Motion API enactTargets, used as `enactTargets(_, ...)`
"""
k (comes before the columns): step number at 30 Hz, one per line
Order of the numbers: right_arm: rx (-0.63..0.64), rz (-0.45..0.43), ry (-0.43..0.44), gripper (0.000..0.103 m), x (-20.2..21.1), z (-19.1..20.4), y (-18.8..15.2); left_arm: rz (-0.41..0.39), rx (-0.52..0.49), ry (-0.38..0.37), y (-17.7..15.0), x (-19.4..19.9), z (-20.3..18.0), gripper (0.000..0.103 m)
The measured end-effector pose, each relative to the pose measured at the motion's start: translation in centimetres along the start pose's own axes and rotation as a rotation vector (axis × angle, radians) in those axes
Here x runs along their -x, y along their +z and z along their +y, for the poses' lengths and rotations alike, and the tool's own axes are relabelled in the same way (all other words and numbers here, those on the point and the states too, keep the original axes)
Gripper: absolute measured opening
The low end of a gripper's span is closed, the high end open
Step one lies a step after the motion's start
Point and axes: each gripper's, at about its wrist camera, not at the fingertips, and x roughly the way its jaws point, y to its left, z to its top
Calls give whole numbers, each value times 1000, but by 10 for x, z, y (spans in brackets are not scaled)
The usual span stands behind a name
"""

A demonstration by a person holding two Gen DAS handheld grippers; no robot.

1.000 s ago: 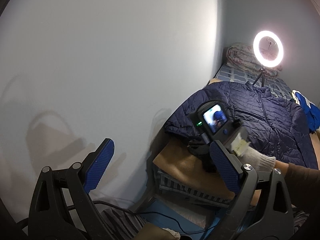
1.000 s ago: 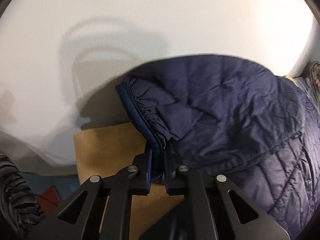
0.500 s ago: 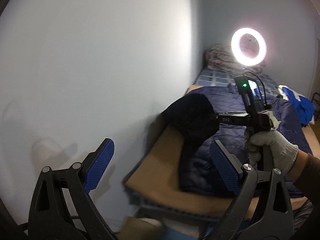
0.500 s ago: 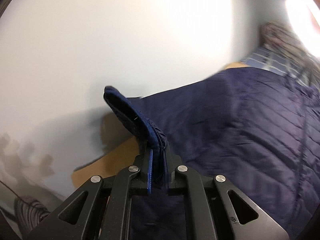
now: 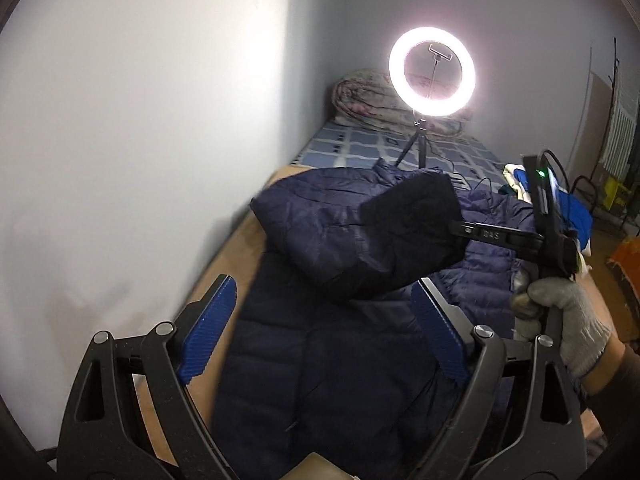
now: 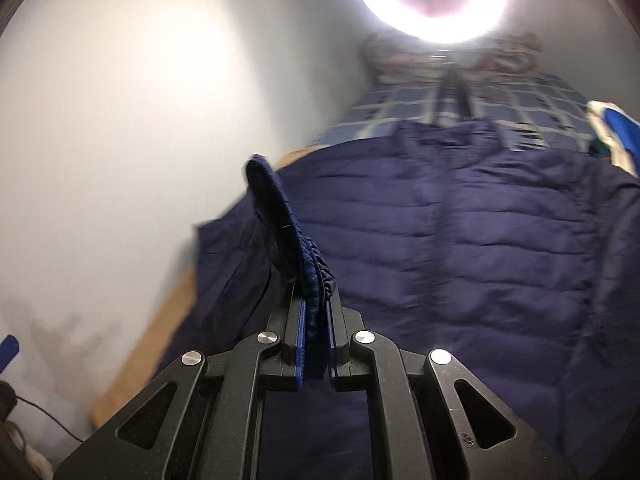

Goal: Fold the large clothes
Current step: 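Grasp the sleeve cuff with the right gripper and lift it, then lay the sleeve across the jacket body and open the right gripper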

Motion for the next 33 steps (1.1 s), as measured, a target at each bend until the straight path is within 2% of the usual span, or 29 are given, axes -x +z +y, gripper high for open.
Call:
enactTargets(3, -10, 0, -83, 7, -7, -39, 10, -30, 21, -2, -2, -17, -5, 91)
enactTargets(6, -13, 11, -154, 7, -10, -66, 19, -17, 34, -9, -7, -32, -15, 91)
enactTargets(12, -50, -7, -263, 7, -25, -121, 35, -35, -16, -1, -6, -41, -30, 91)
enactTargets(16, -89, 22, -329, 7, -43, -151, 36, -38, -23, -14, -5, -43, -35, 91)
enactTargets(23, -76, 88, -377, 7, -67, -164, 34, -51, -63, -21, 2, -50, -56, 91)
enactTargets(33, -121, 146, -407, 7, -83, -175, 31, -57, -81, -16, 3, -47, -62, 91)
